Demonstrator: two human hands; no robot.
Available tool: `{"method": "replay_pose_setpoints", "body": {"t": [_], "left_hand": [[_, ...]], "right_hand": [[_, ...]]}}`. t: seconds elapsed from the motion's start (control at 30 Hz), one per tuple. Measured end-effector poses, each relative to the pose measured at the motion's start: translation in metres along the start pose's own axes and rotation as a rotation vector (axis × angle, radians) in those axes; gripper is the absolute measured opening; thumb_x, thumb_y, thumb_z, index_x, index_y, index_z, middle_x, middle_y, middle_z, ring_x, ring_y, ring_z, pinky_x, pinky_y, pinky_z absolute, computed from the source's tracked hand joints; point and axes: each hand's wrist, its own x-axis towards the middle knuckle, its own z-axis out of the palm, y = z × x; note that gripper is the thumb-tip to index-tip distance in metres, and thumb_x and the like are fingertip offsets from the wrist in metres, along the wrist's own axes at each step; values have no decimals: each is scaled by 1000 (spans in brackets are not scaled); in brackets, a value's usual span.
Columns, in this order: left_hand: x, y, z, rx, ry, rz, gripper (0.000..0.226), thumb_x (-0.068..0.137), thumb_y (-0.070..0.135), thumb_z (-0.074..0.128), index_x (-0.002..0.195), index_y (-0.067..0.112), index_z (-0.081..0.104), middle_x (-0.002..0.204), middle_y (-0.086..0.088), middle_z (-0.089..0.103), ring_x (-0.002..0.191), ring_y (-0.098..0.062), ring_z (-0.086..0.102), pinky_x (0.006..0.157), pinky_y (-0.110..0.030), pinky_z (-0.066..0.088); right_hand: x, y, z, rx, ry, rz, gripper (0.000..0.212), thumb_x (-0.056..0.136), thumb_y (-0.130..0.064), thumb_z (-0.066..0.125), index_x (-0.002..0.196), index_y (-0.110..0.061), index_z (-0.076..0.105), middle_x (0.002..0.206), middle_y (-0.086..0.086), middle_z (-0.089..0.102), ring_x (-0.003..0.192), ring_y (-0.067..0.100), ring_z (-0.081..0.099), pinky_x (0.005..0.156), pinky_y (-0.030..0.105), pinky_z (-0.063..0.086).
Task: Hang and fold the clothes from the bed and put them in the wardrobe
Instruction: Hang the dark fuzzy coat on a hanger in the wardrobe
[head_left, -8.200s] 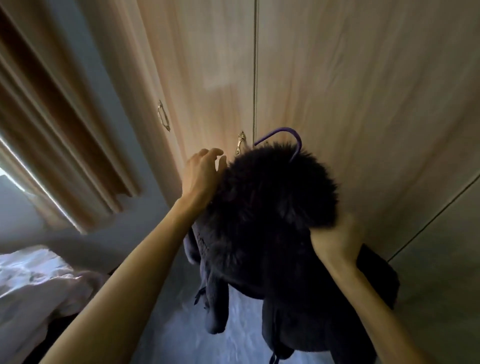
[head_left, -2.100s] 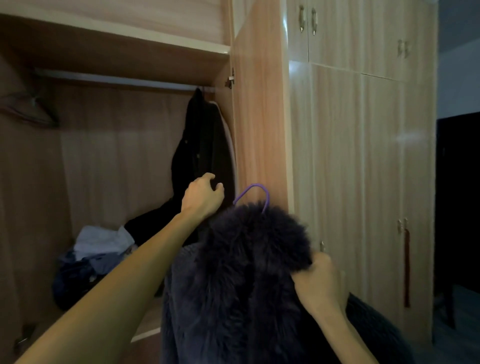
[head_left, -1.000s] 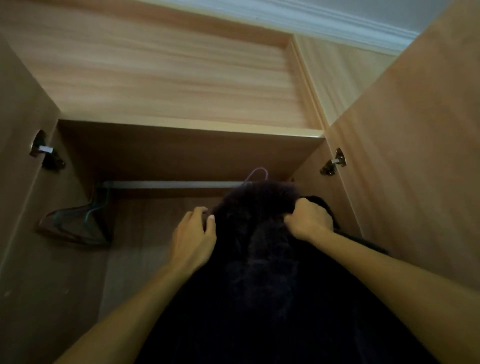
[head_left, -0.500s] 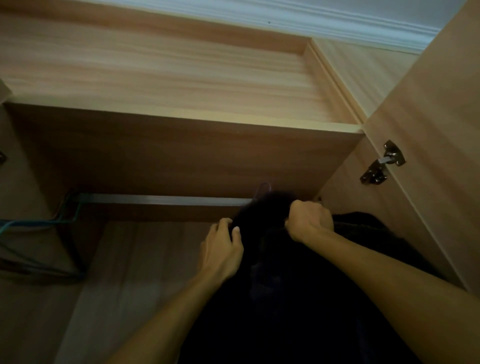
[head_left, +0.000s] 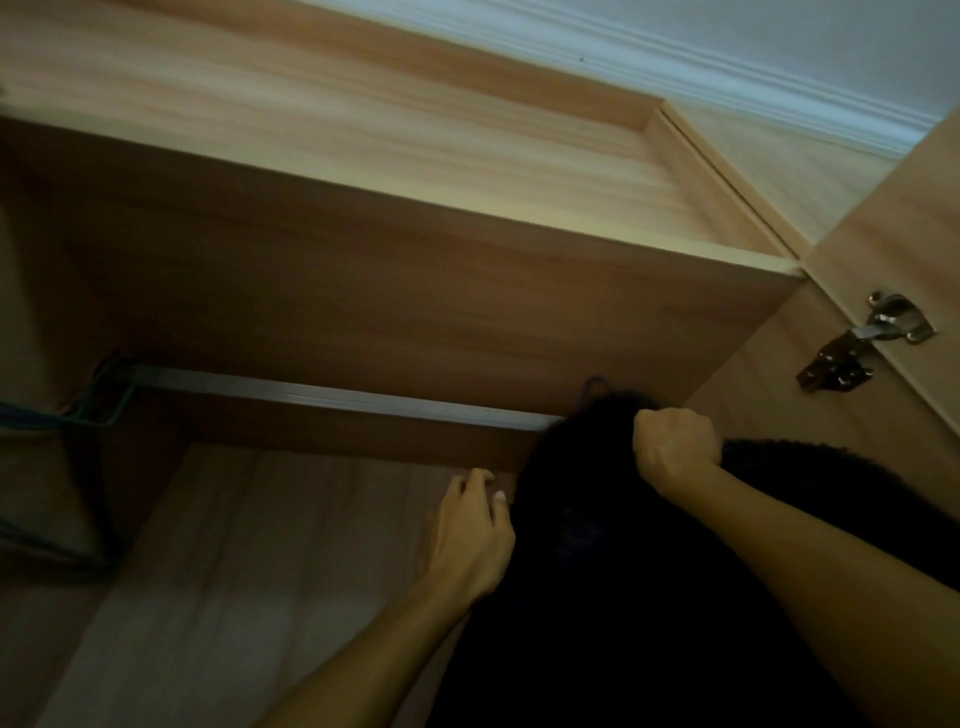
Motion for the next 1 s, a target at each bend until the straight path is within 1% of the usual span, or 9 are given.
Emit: {"method": "replay_pose_setpoints", "body": {"t": [0.1,0.3,0.4,0.6,0.67,0.73,0.8,0.9,1.0], "left_hand": [[-1,-18,3,11,-16,-1,31,100,27,34,126,17,47,126,-4,48,110,-19,49,93,-30,40],[-9,-42,8,-5,-11,20,31,100,27,34,126,18,48,124,-1,50,107,-15,51,88,-25,40],[-15,-53,8,-1,-17,50,31,99,27,34,125,20,49,122,2,50,105,-13,52,88,-25,41],[-15,-72,9,-6,7,23,29,98,27,37,123,21,51,123,1,52,107,-15,53,93,-29,42],[-16,-73,10,-25,8,19,29,98,28,37,123,21,51,123,3,52,108,-14,53,92,-27,42],[-18,-73,11,-54,0,18,29,98,29,37,122,22,51,123,4,52,107,-12,52,92,-26,42],[-22,-74,13,-67,-9,23,28,98,29,38,121,22,52,123,4,52,107,-13,53,93,-27,42],[-27,-75,16,-81,-6,4,28,97,28,40,121,20,53,125,0,53,111,-18,53,95,-30,42],[-36,-73,18,-124,-27,-15,28,97,28,41,121,20,53,126,-1,53,111,-18,53,95,-31,43]], "right_hand": [[3,2,8,0,-1,25,19,91,-5,47,91,-12,65,94,6,68,88,26,64,63,29,43],[4,-2,15,-43,77,87,24,91,-7,45,94,-15,68,97,4,69,90,23,66,64,27,42],[3,-7,19,-41,79,145,26,92,-10,43,98,-16,68,106,5,69,98,24,65,68,25,41],[3,-30,31,-55,76,108,26,93,-9,44,97,-16,68,104,3,69,95,21,65,68,25,43],[0,-46,44,-64,28,53,23,94,-10,45,91,-17,67,101,2,69,91,19,66,65,25,42],[-6,-54,53,-63,-17,18,23,95,-12,46,77,-19,58,96,0,69,85,17,65,58,25,39],[-9,-51,56,-78,-7,13,25,96,-13,45,72,-19,52,87,-1,67,76,16,63,52,25,36],[-16,-43,55,-125,30,29,34,95,-13,45,62,-19,43,63,-4,49,53,13,45,45,24,29],[-25,-43,51,-141,24,16,37,96,-10,44,60,-18,38,57,-3,40,47,13,36,44,24,25]]}}
